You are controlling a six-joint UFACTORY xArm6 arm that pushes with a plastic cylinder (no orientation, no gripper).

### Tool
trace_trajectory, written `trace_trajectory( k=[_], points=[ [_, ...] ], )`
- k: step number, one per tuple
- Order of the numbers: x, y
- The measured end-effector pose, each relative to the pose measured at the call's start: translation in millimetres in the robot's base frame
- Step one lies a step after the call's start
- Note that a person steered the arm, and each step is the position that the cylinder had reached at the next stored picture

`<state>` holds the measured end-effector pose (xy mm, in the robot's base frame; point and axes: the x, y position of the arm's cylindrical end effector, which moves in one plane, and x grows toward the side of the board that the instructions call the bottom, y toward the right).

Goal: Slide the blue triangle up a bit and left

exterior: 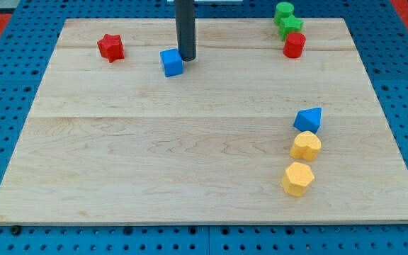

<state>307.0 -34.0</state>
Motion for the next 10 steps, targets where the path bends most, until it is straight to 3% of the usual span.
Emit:
trace_trajectory(
  k=[2, 6, 7, 8, 9, 10],
  points=[
    [25, -40],
    [107, 274],
    [146, 279],
    [172, 249],
    [176, 157],
    [168, 142]
  ],
)
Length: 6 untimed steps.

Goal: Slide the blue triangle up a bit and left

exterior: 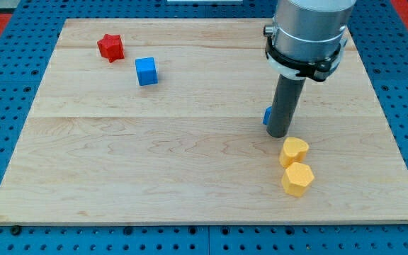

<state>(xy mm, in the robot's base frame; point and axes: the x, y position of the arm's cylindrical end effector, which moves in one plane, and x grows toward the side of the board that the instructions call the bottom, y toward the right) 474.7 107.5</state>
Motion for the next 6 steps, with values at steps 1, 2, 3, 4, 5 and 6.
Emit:
trace_trajectory(
  k=[1, 2, 3, 4, 5, 6],
  points=[
    [-2, 36],
    [-3, 59],
    [-15, 42],
    [-21, 7],
    [-33, -18],
    [-61, -18]
  ],
)
